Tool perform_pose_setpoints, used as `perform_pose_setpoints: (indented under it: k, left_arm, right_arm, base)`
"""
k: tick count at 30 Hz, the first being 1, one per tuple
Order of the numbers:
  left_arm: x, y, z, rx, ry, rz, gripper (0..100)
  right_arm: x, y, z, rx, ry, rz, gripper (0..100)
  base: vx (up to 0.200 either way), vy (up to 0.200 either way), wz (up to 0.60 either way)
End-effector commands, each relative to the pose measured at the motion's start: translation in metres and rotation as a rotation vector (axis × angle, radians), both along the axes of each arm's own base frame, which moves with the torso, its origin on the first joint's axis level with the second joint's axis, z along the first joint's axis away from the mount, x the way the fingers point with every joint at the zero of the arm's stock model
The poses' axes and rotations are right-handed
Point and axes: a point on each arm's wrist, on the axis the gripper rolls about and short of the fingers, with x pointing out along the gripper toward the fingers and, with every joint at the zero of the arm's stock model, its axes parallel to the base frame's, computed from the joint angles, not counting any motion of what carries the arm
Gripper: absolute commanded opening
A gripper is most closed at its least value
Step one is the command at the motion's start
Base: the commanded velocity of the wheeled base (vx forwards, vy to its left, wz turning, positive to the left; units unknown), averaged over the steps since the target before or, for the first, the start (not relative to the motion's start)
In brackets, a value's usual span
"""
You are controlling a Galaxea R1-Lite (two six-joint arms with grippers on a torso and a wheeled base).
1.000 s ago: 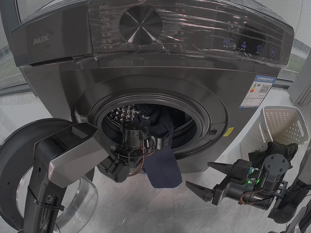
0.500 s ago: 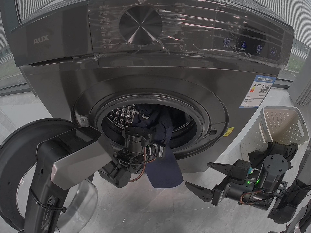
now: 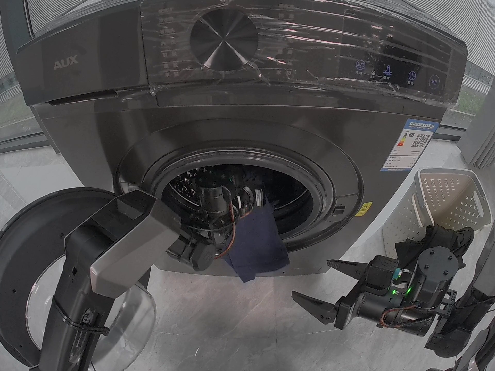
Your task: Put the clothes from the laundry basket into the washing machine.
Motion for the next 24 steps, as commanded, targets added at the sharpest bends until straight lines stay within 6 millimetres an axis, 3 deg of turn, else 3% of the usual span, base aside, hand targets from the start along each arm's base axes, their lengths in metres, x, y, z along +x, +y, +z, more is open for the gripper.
perform_pose_setpoints:
  k: [1,3,4,10,13,14,19,24]
  left_arm:
    - [0.027,0.007,0.017,-0.077,-0.100,0.070,0]
    - [0.030,0.008,0.020,-0.087,-0.117,0.076,0]
    - [0.030,0.008,0.020,-0.088,-0.117,0.074,100]
    - [0.021,0.005,0.007,-0.078,-0.052,0.061,100]
    - [0.005,0.007,0.005,-0.045,0.005,0.041,100]
    - [-0.013,0.006,-0.006,0.001,0.074,0.003,100]
    - [-0.047,0.002,-0.027,0.071,0.188,-0.111,100]
    - [-0.057,0.003,-0.040,0.109,0.234,-0.137,100]
  right_arm:
    - [-0.001,0.001,0.000,0.001,-0.001,0.006,100]
    - [-0.001,0.001,0.001,0.004,-0.004,0.006,100]
    - [-0.001,0.001,0.002,0.005,-0.006,0.006,100]
    - [-0.002,0.000,0.001,0.002,-0.002,0.006,100]
    - [-0.002,0.000,0.001,0.003,-0.003,0.006,100]
    - [-0.002,0.000,0.001,0.003,-0.003,0.006,100]
    - [-0.002,0.000,0.001,0.004,-0.004,0.005,100]
    - [-0.002,0.000,0.001,0.004,-0.004,0.005,100]
  base:
    - [0.000,0.000,0.00]
    - [0.000,0.000,0.00]
    - [0.000,0.000,0.00]
    - [0.000,0.000,0.00]
    - [0.000,0.000,0.00]
    - [0.000,0.000,0.00]
    - [0.000,0.000,0.00]
    - [0.000,0.000,0.00]
